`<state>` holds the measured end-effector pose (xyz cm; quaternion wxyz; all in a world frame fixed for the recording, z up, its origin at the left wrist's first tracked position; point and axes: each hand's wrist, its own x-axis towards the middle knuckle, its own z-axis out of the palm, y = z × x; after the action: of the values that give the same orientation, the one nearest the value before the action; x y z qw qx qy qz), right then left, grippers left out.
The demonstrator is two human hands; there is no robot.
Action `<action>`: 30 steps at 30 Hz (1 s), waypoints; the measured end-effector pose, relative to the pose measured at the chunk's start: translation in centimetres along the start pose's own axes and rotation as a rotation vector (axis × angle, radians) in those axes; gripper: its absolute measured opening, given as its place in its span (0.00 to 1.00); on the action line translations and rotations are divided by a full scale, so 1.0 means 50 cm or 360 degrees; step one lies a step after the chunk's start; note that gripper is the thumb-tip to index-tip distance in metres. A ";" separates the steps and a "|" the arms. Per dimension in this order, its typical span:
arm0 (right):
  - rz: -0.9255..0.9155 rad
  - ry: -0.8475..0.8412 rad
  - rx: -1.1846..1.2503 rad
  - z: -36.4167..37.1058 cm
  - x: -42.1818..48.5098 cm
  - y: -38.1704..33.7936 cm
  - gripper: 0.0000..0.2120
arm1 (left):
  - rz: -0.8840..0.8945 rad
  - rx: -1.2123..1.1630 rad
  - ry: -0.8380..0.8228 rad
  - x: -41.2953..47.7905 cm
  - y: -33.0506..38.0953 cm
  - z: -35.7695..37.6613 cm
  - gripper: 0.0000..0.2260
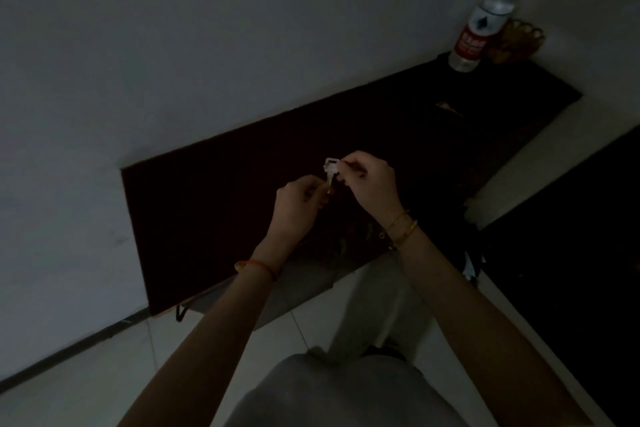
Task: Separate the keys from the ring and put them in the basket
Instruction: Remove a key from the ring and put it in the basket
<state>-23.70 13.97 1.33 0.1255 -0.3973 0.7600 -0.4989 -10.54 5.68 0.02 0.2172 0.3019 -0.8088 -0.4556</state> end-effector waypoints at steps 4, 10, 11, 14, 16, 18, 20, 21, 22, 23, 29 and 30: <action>0.0177 0.0024 0.0099 -0.071 -0.012 0.037 0.07 | 0.0060 -0.0007 -0.0083 0.007 0.041 0.057 0.06; 0.0226 0.0125 0.0162 -0.205 -0.035 0.111 0.05 | 0.0146 0.0043 -0.0242 0.024 0.117 0.176 0.07; 0.0230 0.0138 0.0166 -0.231 -0.037 0.123 0.05 | 0.0167 0.0051 -0.0270 0.028 0.132 0.199 0.07; 0.0242 0.0175 0.0158 -0.314 -0.039 0.157 0.06 | 0.0200 0.0037 -0.0308 0.038 0.182 0.269 0.07; 0.0237 0.0186 0.0140 -0.372 -0.037 0.179 0.06 | 0.0216 0.0035 -0.0321 0.046 0.219 0.316 0.07; 0.0226 0.0191 0.0133 -0.431 -0.034 0.199 0.07 | 0.0230 0.0017 -0.0335 0.057 0.256 0.362 0.07; 0.0214 0.0189 0.0118 -0.489 -0.028 0.220 0.07 | 0.0238 -0.0012 -0.0339 0.068 0.291 0.408 0.07; 0.0213 0.0187 0.0119 -0.515 -0.025 0.230 0.07 | 0.0244 -0.0024 -0.0344 0.073 0.306 0.429 0.08; 0.0215 0.0185 0.0127 -0.541 -0.022 0.239 0.07 | 0.0248 -0.0038 -0.0352 0.077 0.321 0.450 0.08; 0.0217 0.0186 0.0138 -0.564 -0.020 0.249 0.07 | 0.0253 -0.0053 -0.0362 0.081 0.335 0.470 0.08; 0.0229 0.0226 0.0232 -0.657 -0.009 0.309 0.04 | 0.0274 -0.0049 -0.0413 0.106 0.389 0.565 0.07; 0.0235 0.0229 0.0233 -0.667 -0.004 0.319 0.04 | 0.0276 -0.0043 -0.0421 0.112 0.394 0.578 0.08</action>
<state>-50.81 39.05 3.30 0.1356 -0.2932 0.7557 -0.5697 -38.40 27.27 3.38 0.1513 0.1655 -0.8472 -0.4816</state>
